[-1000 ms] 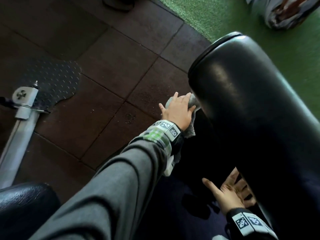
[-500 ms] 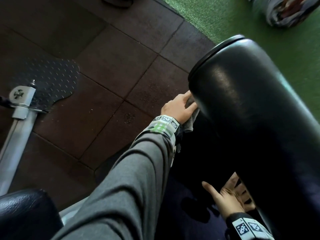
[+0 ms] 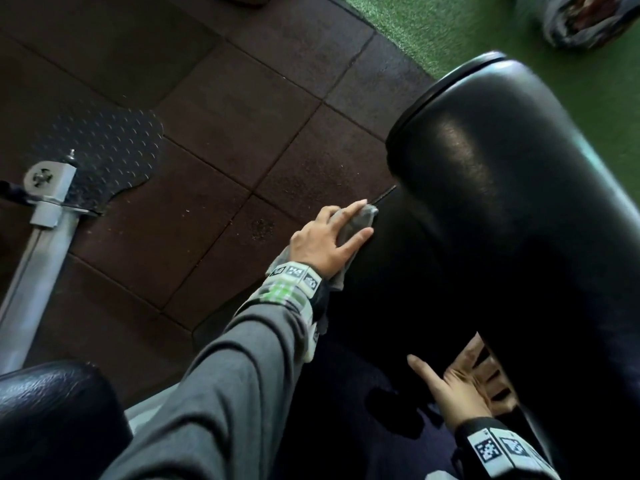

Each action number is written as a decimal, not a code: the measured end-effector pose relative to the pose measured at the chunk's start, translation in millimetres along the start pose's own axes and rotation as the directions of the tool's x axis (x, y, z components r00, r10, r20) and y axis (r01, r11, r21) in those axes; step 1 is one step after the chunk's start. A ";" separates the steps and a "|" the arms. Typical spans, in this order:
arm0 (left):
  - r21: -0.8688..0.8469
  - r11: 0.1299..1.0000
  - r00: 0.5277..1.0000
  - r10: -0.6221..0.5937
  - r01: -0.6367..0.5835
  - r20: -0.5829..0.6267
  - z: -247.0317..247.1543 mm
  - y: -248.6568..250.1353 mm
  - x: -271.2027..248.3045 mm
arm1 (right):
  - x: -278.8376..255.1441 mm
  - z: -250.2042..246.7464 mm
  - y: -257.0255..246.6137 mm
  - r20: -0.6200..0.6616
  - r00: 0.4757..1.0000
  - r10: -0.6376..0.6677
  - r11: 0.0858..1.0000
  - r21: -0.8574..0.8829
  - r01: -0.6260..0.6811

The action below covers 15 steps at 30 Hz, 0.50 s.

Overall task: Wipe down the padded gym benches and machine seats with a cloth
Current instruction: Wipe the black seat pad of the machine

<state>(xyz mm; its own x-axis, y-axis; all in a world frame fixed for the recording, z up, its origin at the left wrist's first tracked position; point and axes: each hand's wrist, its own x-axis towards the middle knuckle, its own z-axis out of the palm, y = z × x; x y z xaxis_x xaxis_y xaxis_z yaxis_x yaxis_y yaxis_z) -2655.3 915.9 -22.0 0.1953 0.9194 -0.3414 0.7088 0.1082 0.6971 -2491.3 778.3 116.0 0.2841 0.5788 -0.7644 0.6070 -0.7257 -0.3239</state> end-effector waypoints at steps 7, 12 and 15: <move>0.009 0.998 0.992 -0.062 0.063 -0.108 6.6 -38.8 -30.8 | 11.5 6.5 14.3 -0.101 0.987 0.129 0.987 -0.084 -0.137; 0.040 0.960 0.938 -0.262 0.278 -0.227 8.1 -105.3 -89.9 | 16.5 6.6 22.0 -0.126 0.978 0.166 0.973 -0.142 -0.183; 0.067 0.946 0.918 -0.289 0.318 -0.270 11.3 -105.0 -94.5 | 14.0 7.5 21.2 -0.117 0.979 0.169 0.974 -0.130 -0.183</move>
<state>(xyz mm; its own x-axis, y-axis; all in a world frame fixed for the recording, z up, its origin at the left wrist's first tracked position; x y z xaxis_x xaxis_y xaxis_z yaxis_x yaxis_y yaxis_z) -2740.5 813.4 -70.1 -0.2084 0.9151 -0.3453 0.7776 0.3692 0.5090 -2480.1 768.2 94.2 0.4669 0.4876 -0.7377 0.6357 -0.7650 -0.1032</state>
